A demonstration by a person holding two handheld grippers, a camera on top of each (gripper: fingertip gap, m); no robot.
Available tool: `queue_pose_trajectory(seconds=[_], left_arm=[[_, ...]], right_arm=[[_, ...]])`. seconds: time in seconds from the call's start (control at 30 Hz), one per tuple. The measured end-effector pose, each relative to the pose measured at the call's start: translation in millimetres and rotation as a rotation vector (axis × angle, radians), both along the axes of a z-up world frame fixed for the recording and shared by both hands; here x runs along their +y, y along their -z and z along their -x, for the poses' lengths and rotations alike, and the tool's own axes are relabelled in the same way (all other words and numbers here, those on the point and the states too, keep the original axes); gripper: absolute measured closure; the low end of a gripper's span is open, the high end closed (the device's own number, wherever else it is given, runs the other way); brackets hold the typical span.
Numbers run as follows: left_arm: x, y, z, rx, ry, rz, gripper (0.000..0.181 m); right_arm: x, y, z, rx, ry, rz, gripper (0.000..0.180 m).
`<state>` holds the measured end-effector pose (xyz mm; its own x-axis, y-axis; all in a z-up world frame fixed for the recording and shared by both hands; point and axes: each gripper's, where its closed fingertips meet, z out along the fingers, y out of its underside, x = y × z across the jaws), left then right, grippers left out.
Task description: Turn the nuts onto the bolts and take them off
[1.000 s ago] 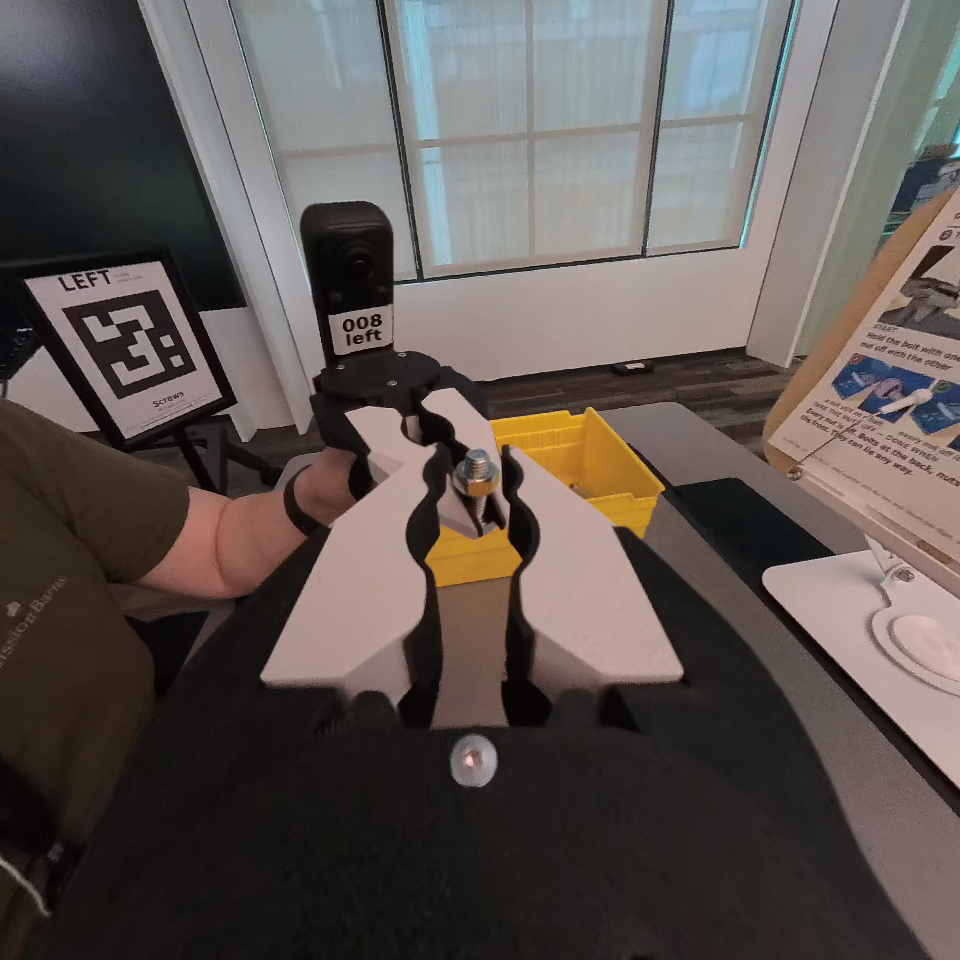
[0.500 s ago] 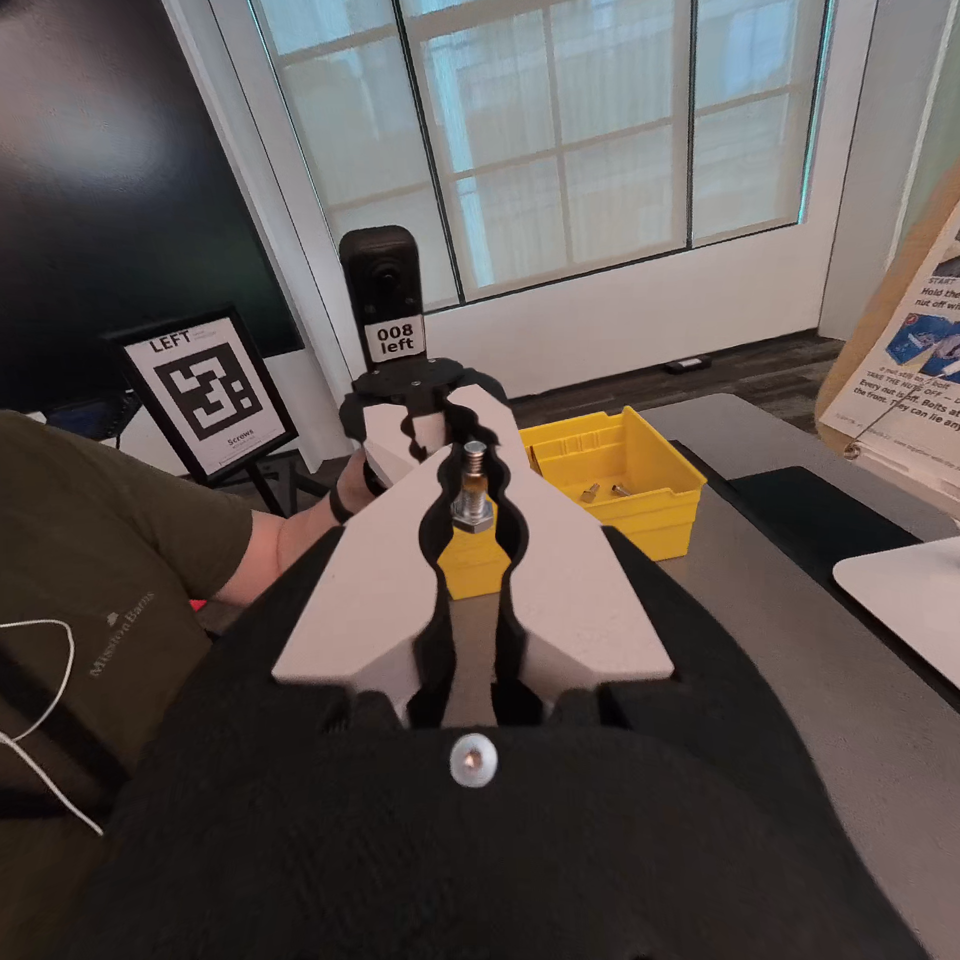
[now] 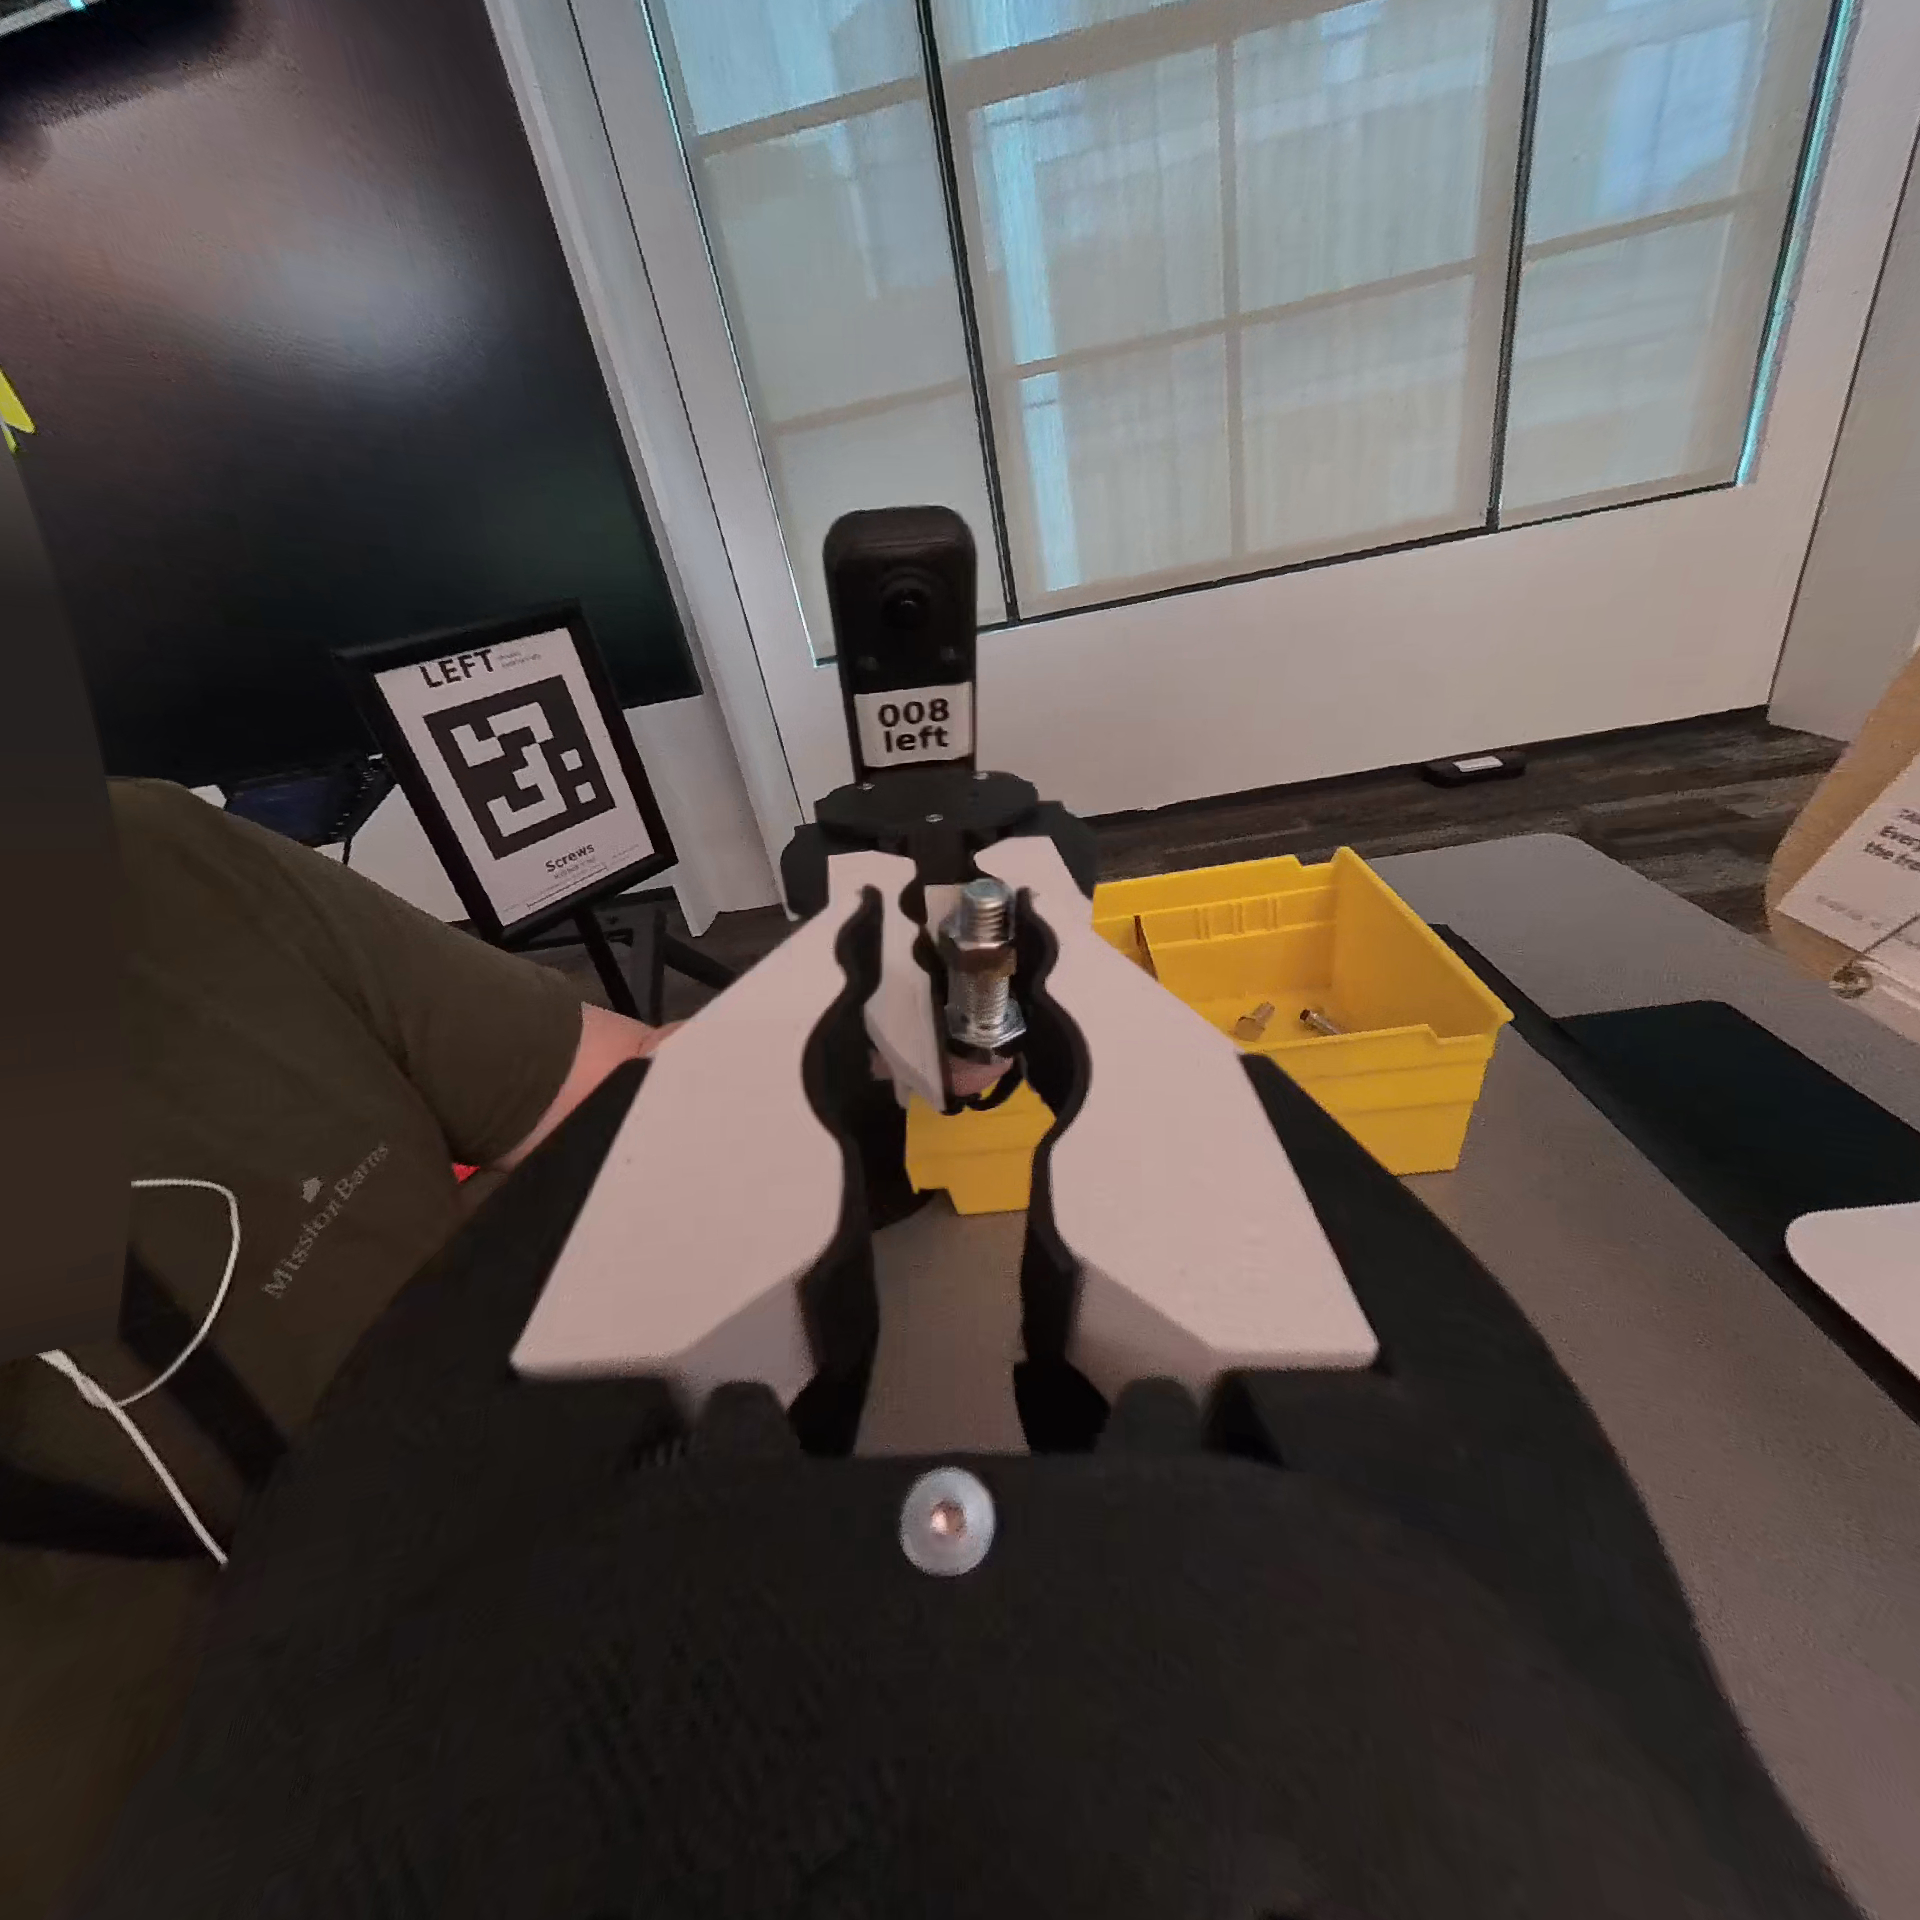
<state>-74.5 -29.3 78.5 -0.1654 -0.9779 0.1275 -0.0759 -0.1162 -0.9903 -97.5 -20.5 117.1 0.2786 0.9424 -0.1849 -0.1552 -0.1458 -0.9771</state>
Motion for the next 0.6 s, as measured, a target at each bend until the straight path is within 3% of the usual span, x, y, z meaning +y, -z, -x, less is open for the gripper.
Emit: queue_pose_trajectory(seconds=[0.2,0.27,0.43,0.5,0.6], left_arm=[[12,2,1,0.017,-0.076,-0.015,0.165],[15,-1,2,-0.001,-0.091,-0.011,0.165],[6,-8,3,-0.031,-0.062,-0.032,0.165],[2,-7,2,-0.024,-0.051,-0.041,0.165],[7,-7,2,-0.023,-0.083,-0.042,0.165]], right_arm=[[-2,3,-1,-0.064,0.028,0.029,0.14],[-8,-1,-7,-0.082,0.027,-0.001,0.149],[2,1,-8,-0.103,0.095,-0.019,0.139],[2,3,-1,-0.102,0.083,-0.03,0.141],[2,11,0,-0.157,0.076,-0.003,0.158]])
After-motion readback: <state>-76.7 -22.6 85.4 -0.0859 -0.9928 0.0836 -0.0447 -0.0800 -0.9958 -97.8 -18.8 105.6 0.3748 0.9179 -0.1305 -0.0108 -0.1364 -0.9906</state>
